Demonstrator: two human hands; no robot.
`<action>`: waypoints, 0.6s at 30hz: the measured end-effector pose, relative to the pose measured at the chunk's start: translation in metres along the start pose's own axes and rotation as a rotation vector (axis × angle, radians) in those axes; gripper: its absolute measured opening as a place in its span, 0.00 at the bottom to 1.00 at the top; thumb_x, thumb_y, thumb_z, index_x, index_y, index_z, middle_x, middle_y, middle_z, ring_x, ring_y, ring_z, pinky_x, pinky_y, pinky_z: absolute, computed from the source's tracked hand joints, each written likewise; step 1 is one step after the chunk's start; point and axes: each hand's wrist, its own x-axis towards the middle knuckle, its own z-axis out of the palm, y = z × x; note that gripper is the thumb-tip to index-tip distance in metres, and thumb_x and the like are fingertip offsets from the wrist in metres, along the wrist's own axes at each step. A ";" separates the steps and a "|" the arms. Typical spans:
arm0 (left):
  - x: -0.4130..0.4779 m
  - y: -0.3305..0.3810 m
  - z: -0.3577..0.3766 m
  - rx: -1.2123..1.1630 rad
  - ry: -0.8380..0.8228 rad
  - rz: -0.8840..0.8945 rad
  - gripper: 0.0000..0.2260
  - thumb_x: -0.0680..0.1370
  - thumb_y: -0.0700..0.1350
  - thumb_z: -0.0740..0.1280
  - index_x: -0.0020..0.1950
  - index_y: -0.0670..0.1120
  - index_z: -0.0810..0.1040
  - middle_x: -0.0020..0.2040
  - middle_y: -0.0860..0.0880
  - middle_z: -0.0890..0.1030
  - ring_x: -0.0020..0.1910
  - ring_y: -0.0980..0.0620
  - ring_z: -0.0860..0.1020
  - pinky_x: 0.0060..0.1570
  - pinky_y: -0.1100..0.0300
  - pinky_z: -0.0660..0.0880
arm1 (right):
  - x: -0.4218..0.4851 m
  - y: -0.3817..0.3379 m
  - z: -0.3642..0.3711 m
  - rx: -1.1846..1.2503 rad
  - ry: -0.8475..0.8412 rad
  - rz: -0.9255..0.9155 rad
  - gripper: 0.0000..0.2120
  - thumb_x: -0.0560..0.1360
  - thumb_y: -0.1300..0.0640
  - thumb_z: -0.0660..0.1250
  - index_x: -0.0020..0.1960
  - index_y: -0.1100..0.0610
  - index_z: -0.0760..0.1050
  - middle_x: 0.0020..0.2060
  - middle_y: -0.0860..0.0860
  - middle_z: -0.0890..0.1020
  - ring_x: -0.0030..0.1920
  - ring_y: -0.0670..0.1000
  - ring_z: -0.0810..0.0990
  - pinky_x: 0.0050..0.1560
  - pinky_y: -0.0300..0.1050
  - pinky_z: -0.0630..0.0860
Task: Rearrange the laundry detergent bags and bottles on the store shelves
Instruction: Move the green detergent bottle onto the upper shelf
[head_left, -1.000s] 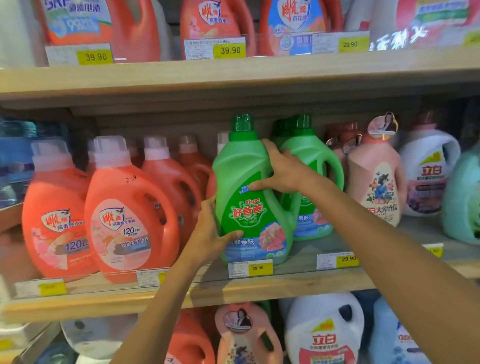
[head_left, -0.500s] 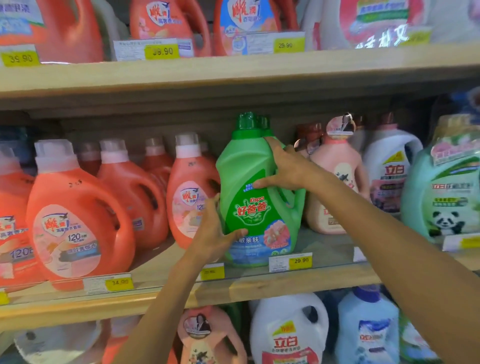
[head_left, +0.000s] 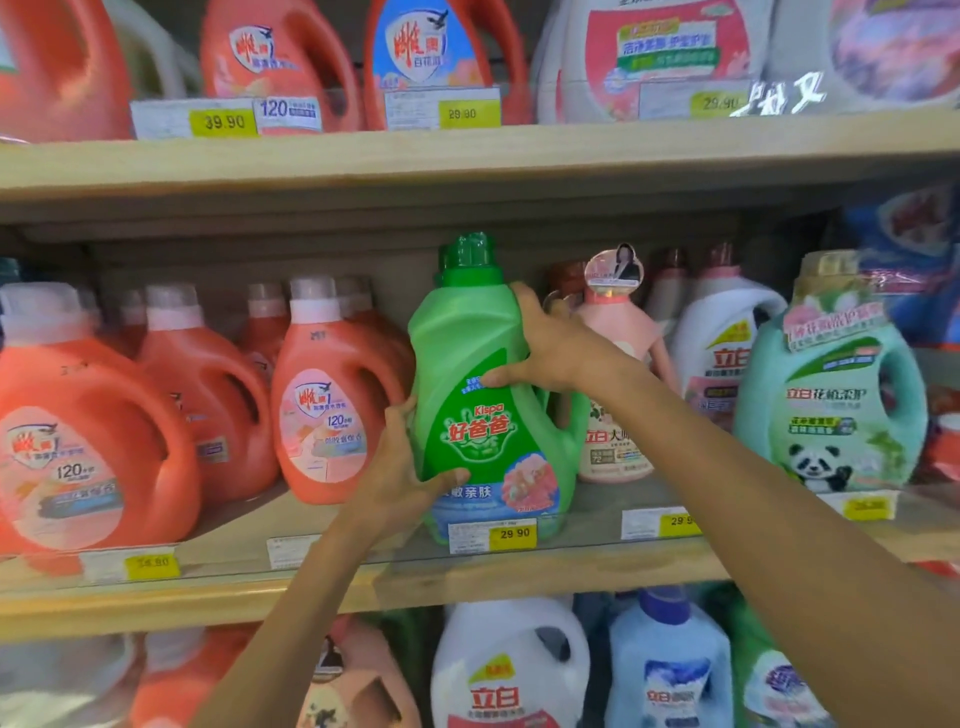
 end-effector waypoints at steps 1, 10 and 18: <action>-0.001 0.000 0.001 -0.013 0.003 0.000 0.44 0.63 0.58 0.79 0.72 0.58 0.57 0.70 0.50 0.73 0.69 0.52 0.74 0.68 0.46 0.74 | -0.001 0.000 0.001 0.006 0.006 -0.008 0.56 0.67 0.41 0.78 0.80 0.48 0.42 0.71 0.64 0.62 0.71 0.65 0.66 0.69 0.56 0.68; -0.007 0.004 0.003 -0.004 0.019 -0.017 0.47 0.67 0.52 0.80 0.77 0.51 0.55 0.71 0.49 0.71 0.69 0.52 0.74 0.68 0.46 0.74 | -0.002 0.002 0.009 0.011 0.048 -0.025 0.55 0.68 0.41 0.77 0.80 0.49 0.44 0.70 0.63 0.63 0.71 0.66 0.64 0.68 0.58 0.67; -0.022 0.008 0.009 0.061 0.087 -0.020 0.46 0.69 0.60 0.75 0.79 0.48 0.54 0.74 0.46 0.68 0.73 0.49 0.70 0.72 0.44 0.69 | -0.010 0.003 0.018 0.038 0.119 -0.025 0.54 0.69 0.41 0.76 0.81 0.51 0.44 0.71 0.64 0.63 0.71 0.65 0.66 0.68 0.53 0.66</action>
